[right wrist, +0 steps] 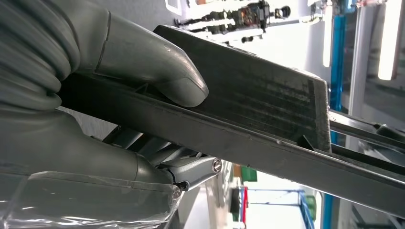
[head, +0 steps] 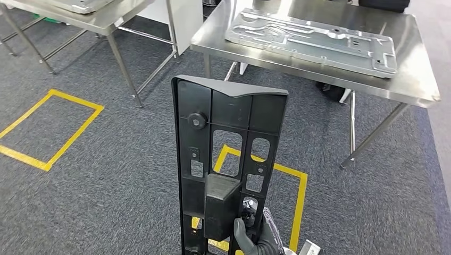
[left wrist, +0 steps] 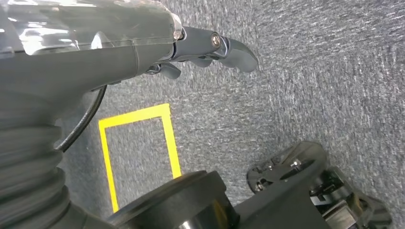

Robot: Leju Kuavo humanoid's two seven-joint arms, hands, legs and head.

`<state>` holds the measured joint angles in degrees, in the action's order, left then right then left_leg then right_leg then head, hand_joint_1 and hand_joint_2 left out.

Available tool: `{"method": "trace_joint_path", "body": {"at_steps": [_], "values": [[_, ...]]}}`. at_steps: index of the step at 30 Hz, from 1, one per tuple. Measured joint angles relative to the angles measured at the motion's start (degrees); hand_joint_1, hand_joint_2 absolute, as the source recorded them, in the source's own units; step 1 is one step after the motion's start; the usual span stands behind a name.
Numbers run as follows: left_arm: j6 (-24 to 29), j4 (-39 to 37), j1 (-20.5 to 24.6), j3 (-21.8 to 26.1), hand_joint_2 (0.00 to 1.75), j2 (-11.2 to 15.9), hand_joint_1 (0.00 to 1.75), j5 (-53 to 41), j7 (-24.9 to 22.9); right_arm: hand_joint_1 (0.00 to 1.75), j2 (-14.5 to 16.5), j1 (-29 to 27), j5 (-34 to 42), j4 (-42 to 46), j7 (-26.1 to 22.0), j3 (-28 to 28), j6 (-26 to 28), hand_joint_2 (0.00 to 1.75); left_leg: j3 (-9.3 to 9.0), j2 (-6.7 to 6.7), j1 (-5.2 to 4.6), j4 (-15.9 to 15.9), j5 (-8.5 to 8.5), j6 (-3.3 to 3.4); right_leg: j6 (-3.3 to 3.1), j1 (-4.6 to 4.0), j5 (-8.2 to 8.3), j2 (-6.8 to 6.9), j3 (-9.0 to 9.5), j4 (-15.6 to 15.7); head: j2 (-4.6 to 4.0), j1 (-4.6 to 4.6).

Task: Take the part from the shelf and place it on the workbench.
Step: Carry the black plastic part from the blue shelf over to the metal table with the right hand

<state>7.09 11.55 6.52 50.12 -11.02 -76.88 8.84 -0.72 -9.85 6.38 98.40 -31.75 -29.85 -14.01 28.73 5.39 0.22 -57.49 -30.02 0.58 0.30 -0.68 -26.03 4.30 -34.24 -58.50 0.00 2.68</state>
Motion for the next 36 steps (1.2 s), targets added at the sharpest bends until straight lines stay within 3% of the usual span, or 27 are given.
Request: {"method": "trace_joint_path", "body": {"at_steps": [2, 4, 6, 8, 9, 10, 11, 13, 15, 17, 18, 20, 22, 23, 24, 25, 27, 29, 31, 33, 35, 36], "values": [[0.06, 0.01, 0.10, -0.01, 1.75, 0.01, 0.00, 0.02, 0.04, 1.75, 0.00, -0.07, -0.02, 0.00, -0.04, 0.01, -0.09, 1.75, -0.33, 0.91, -0.09, 0.20, -0.29, -0.50, -0.40, 0.02, 0.04, -1.16, 0.00, 0.33, 0.01, 0.00], [0.07, 0.01, 0.26, -0.02, 1.75, 0.02, 0.00, 0.02, 0.09, 1.75, 0.01, -0.05, -0.03, 0.00, -0.03, -0.01, -0.22, 1.75, -0.12, -0.85, 0.01, -1.15, -1.50, -1.03, -0.88, 0.49, 0.29, -2.42, 0.37, 1.01, 0.01, 0.00], [0.07, 0.01, 0.18, 0.00, 1.75, 0.03, 0.00, 0.05, 0.17, 1.75, 0.03, 0.08, -0.03, -0.01, -0.03, -0.06, -0.42, 1.75, 2.38, -3.80, 0.16, -6.89, -4.63, -1.40, -1.26, 0.81, 0.44, -3.67, 0.66, 1.41, 0.00, 0.00], [0.04, 0.01, 0.32, 0.03, 1.75, 0.06, 0.00, 0.11, 0.29, 1.75, 0.04, 0.14, -0.02, -0.09, -0.02, -0.10, -0.56, 1.75, 6.25, -4.71, 0.21, -14.44, -7.49, -1.64, -1.40, 0.86, 0.44, -5.05, 0.70, 1.37, 0.00, 0.01], [0.02, 0.01, 0.45, 0.04, 1.75, 0.08, 0.00, 0.13, 0.33, 1.75, 0.04, 0.13, -0.02, -0.16, -0.02, -0.10, -0.61, 1.75, 7.41, -4.79, 0.26, -16.35, -7.51, -1.74, -1.39, 0.87, 0.41, -5.81, 0.78, 1.34, 0.00, 0.01], [0.02, 0.01, 0.61, 0.04, 1.75, 0.09, 0.00, 0.11, 0.31, 1.75, 0.04, 0.13, -0.02, -0.23, -0.01, -0.10, -0.69, 1.75, 7.51, -4.85, 0.34, -15.97, -6.22, -1.80, -1.33, 0.90, 0.37, -6.63, 0.91, 1.29, 0.00, 0.01], [0.02, 0.01, 0.62, 0.04, 1.75, 0.13, 0.00, 0.09, 0.27, 1.75, 0.04, 0.14, -0.02, -0.29, -0.01, -0.10, -0.78, 1.75, 6.60, -5.07, 0.47, -13.39, -3.93, -1.80, -1.22, 0.95, 0.30, -7.50, 1.09, 1.22, 0.00, 0.01], [0.04, 0.01, 0.45, 0.05, 1.75, 0.22, 0.00, 0.10, 0.19, 1.75, 0.04, 0.19, -0.02, -0.33, 0.00, -0.10, -0.90, 1.75, 3.65, -7.08, 0.81, -5.61, 0.43, -1.66, -0.79, 0.97, 0.09, -9.12, 1.14, 0.87, 0.00, 0.01], [0.07, 0.01, 0.36, 0.05, 1.75, 0.28, 0.00, 0.13, 0.16, 1.75, 0.05, 0.28, 0.00, -0.34, 0.02, -0.10, -0.96, 1.75, 2.21, -8.95, 0.99, -1.38, 1.51, -1.14, -0.10, 0.95, 0.13, -10.38, 0.57, 0.48, 0.01, 0.01], [0.10, 0.01, 0.52, 0.04, 1.75, 0.26, 0.00, 0.14, 0.19, 1.75, 0.05, 0.29, 0.05, -0.36, 0.03, -0.09, -1.01, 1.75, 2.08, -8.55, 0.93, -0.81, 1.29, -0.36, 0.69, 1.05, 0.46, -11.48, 0.03, 0.50, 0.01, 0.00], [0.11, 0.01, 0.61, 0.04, 1.75, 0.23, 0.00, 0.14, 0.19, 1.75, 0.04, 0.25, 0.07, -0.37, 0.03, -0.08, -1.03, 1.75, 1.98, -7.95, 0.93, -0.57, 1.46, 0.01, 1.00, 1.07, 0.39, -11.26, -0.13, 0.36, 0.00, -0.01], [0.16, 0.01, 0.61, 0.04, 1.75, 0.18, 0.00, 0.10, 0.18, 1.75, 0.04, 0.39, 0.09, -0.38, 0.01, -0.06, -1.03, 1.75, 1.78, -6.61, 1.04, -0.12, 1.73, 0.72, 1.52, 1.00, -1.41, -8.76, -1.59, -2.61, 0.01, -0.01], [0.20, 0.01, 0.42, 0.05, 1.75, 0.17, 0.00, 0.08, 0.17, 1.75, 0.04, 0.54, 0.11, -0.44, -0.02, -0.05, -0.98, 1.75, 1.72, -5.09, 0.87, -0.02, 1.69, 1.12, 1.97, 1.07, -4.97, -5.67, -5.15, -9.90, 0.00, -0.02], [0.20, 0.01, 0.33, 0.06, 1.75, 0.18, 0.00, 0.07, 0.16, 1.75, 0.03, 0.55, 0.10, -0.52, -0.02, -0.05, -0.94, 1.75, 1.72, -4.31, 0.76, -0.04, 1.61, 1.20, 2.13, 1.19, -6.31, -5.04, -6.99, -13.57, 0.00, -0.02], [0.19, 0.01, 0.28, 0.06, 1.75, 0.20, 0.00, 0.05, 0.15, 1.75, 0.01, 0.50, 0.09, -0.63, -0.02, -0.04, -0.89, 1.75, 1.68, -3.56, 0.69, -0.05, 1.52, 1.24, 2.22, 1.30, -6.74, -4.75, -8.08, -15.75, 0.00, -0.02], [0.18, 0.01, 0.28, 0.05, 1.75, 0.21, 0.00, 0.03, 0.14, 1.75, -0.01, 0.45, 0.06, -0.72, -0.03, -0.02, -0.83, 1.75, 1.59, -2.85, 0.63, -0.05, 1.42, 1.22, 2.21, 1.37, -6.10, -4.57, -8.08, -15.80, 0.00, -0.02], [0.12, 0.01, 0.31, 0.02, 1.75, 0.20, 0.00, -0.02, 0.11, 1.75, -0.02, 0.38, -0.08, -0.80, -0.07, 0.01, -0.67, 1.75, 1.19, -1.58, 0.53, -0.05, 1.12, 1.06, 1.74, 1.27, -2.49, -3.36, -4.66, -9.45, 0.00, -0.02], [0.01, 0.00, 0.27, -0.03, 1.75, 0.13, 0.00, -0.05, 0.09, 1.75, -0.02, 0.44, -0.63, -0.77, -0.18, 0.01, -0.11, 1.75, 0.85, -0.71, 0.28, -0.08, 0.69, 0.61, 0.86, 0.61, -0.05, -0.86, -0.68, -1.99, 0.00, -0.01], [-0.07, -0.01, 0.34, -0.05, 1.75, 0.05, 0.00, -0.06, 0.08, 1.75, -0.01, 0.37, -1.50, -0.71, -0.40, 0.03, 0.90, 1.75, 0.64, 0.04, 0.09, -0.05, 0.40, 0.07, 0.24, 0.01, 0.05, 0.14, 0.43, 0.42, 0.00, -0.01], [-0.07, 0.00, 0.59, -0.07, 1.75, 0.04, 0.00, -0.06, 0.08, 1.75, 0.01, 0.17, -2.07, -0.64, -0.63, 0.08, 1.53, 1.75, 0.25, 0.55, 0.06, 0.03, 0.14, -0.43, -0.20, 0.13, 0.21, -0.74, 0.46, 0.83, 0.00, 0.00], [-0.07, 0.01, 0.65, -0.09, 1.75, 0.05, 0.00, -0.05, 0.10, 1.75, 0.04, 0.16, -2.32, -0.52, -0.74, 0.10, 1.66, 1.75, 0.89, -1.28, 0.18, -2.13, -1.49, -0.91, -0.80, 0.60, 0.47, -1.55, 0.91, 1.56, 0.00, 0.01], [-0.07, 0.01, 0.57, -0.08, 1.75, 0.07, 0.00, -0.02, 0.11, 1.75, 0.08, 0.18, -2.38, -0.48, -0.78, 0.10, 1.70, 1.75, 2.16, -2.74, 0.32, -4.97, -3.09, -1.10, -1.06, 0.79, 0.53, -1.92, 1.12, 1.79, 0.00, 0.01]]}}
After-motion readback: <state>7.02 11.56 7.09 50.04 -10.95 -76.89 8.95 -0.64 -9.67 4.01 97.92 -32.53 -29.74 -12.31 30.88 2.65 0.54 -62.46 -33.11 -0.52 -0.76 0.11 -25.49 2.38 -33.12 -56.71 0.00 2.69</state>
